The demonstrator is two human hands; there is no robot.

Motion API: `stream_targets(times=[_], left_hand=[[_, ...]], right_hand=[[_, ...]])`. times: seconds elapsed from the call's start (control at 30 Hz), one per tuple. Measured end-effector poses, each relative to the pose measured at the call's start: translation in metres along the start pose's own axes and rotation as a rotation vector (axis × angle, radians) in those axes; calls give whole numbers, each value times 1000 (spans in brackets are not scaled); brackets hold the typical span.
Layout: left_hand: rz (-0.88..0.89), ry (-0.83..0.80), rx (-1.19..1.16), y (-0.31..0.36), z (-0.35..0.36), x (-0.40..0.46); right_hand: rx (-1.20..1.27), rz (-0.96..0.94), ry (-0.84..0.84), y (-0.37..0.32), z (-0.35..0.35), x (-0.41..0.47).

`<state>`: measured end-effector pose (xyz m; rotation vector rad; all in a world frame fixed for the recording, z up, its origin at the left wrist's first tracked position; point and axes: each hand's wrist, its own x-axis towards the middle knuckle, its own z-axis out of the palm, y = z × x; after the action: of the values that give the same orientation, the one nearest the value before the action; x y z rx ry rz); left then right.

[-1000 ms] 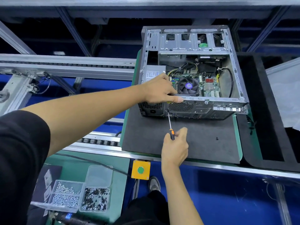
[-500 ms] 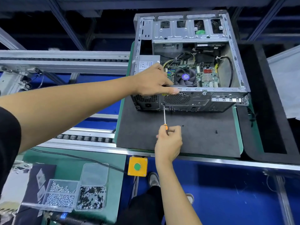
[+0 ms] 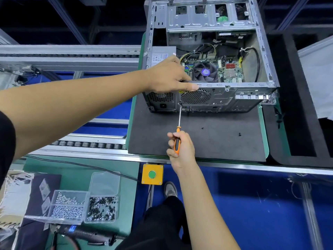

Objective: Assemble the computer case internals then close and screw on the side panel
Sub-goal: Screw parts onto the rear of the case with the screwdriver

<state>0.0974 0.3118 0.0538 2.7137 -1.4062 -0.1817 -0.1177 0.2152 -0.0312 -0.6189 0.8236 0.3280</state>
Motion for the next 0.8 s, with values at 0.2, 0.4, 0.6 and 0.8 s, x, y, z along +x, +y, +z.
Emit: stream_targets(times=[0.2,0.4,0.6,0.8], left_hand=[[-1,-17,-1,2,-3,1],[-11,-43,8,4,-5,-1],[-8,-53,19,6,-9,-2],[-17,-49,-24,9,-10,-2]], right_hand=[[-873,-621,545,9,0,-4],[-1141,-690,425,1,-13,3],[82,102,-153,-2,-8,1],[-629,-627,434,5,-3,1]])
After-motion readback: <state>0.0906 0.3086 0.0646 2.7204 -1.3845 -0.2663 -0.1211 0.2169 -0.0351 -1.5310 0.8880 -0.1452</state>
